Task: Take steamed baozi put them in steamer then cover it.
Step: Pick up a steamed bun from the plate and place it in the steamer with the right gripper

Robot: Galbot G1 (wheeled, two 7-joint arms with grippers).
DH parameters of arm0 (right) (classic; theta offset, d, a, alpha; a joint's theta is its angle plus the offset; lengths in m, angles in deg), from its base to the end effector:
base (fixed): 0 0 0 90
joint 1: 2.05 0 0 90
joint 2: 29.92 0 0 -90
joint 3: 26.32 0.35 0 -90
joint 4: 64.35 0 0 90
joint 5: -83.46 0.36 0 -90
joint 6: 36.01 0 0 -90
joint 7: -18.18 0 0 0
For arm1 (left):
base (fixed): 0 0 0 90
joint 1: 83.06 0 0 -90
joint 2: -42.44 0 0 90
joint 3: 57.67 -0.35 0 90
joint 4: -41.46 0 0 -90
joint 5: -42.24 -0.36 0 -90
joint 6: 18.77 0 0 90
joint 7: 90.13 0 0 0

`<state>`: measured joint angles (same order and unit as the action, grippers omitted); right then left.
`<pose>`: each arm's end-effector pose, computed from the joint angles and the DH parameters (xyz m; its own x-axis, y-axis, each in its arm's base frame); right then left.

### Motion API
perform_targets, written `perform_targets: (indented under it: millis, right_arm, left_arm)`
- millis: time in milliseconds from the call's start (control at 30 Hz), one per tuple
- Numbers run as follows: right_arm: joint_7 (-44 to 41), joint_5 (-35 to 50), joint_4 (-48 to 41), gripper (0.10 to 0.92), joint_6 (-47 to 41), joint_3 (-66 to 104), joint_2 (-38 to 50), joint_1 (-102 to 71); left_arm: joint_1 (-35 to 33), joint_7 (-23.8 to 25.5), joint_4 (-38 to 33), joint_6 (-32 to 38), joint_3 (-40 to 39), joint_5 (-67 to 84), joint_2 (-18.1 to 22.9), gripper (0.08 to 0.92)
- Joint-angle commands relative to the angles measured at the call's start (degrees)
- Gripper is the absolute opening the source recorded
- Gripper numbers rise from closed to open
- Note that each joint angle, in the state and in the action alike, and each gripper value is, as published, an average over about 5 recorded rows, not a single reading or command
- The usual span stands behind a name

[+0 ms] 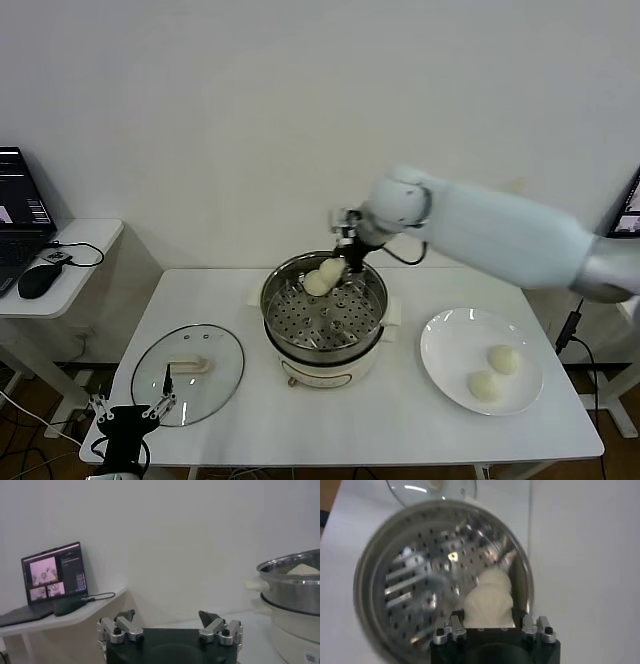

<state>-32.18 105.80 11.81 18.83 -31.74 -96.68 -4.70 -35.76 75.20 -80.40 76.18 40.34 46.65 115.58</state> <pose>0.5359 0.1477 -0.0579 -0.2777 -0.3117 0.9087 -0.9316 -0.1435 -0.3339 0.1271 0.0872 -0.3088 -0.9820 -0.1868 0.0288 -0.1740 0.9530 0.2481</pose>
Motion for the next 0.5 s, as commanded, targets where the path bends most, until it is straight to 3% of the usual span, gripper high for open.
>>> perform_targets:
  millis: [33, 500]
  right_arm:
    - [1.7, 1.7, -5.9, 0.602, -2.5, -2.0, -10.7, -2.5]
    - [3.6, -1.8, -13.1, 0.600, -2.5, -1.4, -15.3, -7.8]
  left_arm:
    - [0.1, 0.0, -0.2, 0.0, 0.1, -0.2, 0.1, 0.823]
    - [0.5, 0.0, 0.0, 0.0, -0.1, 0.0, 0.3, 0.823]
